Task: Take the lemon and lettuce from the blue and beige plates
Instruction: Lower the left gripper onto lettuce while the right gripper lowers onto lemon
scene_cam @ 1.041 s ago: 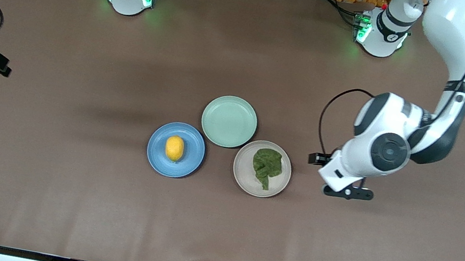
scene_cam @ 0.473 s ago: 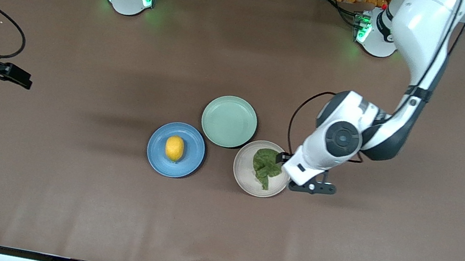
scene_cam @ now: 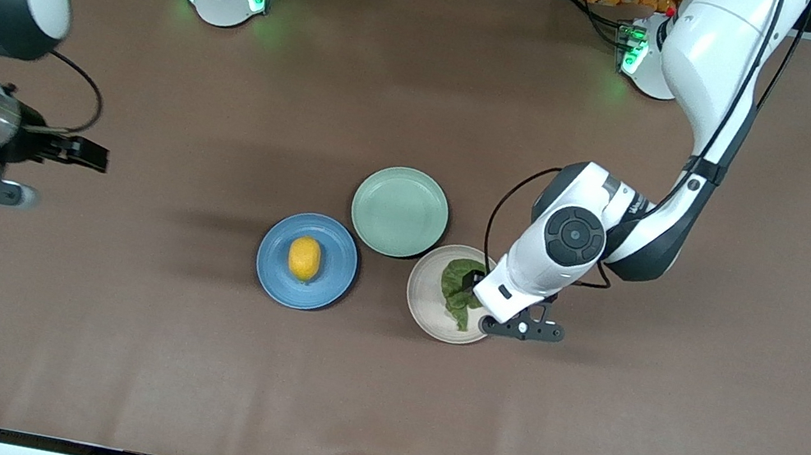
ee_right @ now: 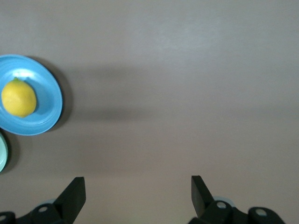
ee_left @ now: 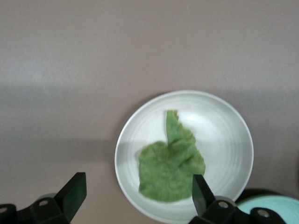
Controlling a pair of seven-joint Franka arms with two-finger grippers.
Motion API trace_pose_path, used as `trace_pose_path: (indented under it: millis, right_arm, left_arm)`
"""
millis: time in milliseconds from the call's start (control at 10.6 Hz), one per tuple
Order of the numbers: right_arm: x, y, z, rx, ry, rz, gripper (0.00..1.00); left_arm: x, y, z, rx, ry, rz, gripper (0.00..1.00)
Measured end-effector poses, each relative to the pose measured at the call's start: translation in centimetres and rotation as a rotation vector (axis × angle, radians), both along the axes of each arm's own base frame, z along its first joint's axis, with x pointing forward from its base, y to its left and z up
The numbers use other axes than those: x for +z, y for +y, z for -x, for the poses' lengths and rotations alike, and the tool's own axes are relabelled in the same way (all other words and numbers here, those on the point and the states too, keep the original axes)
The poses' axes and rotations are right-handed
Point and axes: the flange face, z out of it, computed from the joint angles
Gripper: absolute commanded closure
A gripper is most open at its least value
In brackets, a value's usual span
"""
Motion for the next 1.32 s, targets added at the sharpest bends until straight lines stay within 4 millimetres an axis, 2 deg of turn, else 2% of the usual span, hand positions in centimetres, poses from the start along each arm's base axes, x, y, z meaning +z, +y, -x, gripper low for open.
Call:
trace_pose_path:
  millis: [189, 473, 568, 757, 851, 1041, 1324]
  right_arm:
    - [-2.1, 3.0, -0.7, -0.040, 0.005, -0.042, 0.00]
    - [-5.1, 7.1, -1.9, -0.057, -0.029, -0.063, 0.00]
    - [-6.2, 8.4, -2.3, -0.085, -0.039, -0.068, 0.00]
    - [-8.7, 10.9, -2.8, -0.111, -0.049, -0.084, 0.00]
    - [-10.2, 12.2, -3.0, -0.115, -0.054, -0.088, 0.00]
    - [-13.9, 15.1, -3.3, -0.145, -0.083, -0.087, 0.00]
    - [-19.6, 19.3, -2.3, -0.202, -0.090, -0.109, 0.00]
  left_arm:
    - [-1.8, -0.4, -0.4, -0.028, -0.046, -0.012, 0.00]
    - [-2.3, -0.9, -0.6, -0.038, -0.065, -0.009, 0.00]
    - [-2.4, -1.5, -0.4, -0.038, -0.076, -0.002, 0.00]
    - [-4.5, -3.5, 0.8, -0.038, -0.085, -0.029, 0.00]
    - [-5.9, -4.2, 1.4, -0.047, -0.083, -0.042, 0.00]
    - [-7.7, -4.3, 1.6, -0.057, -0.077, -0.057, 0.00]
    - [-8.6, -4.6, 1.9, -0.075, -0.078, -0.070, 0.00]
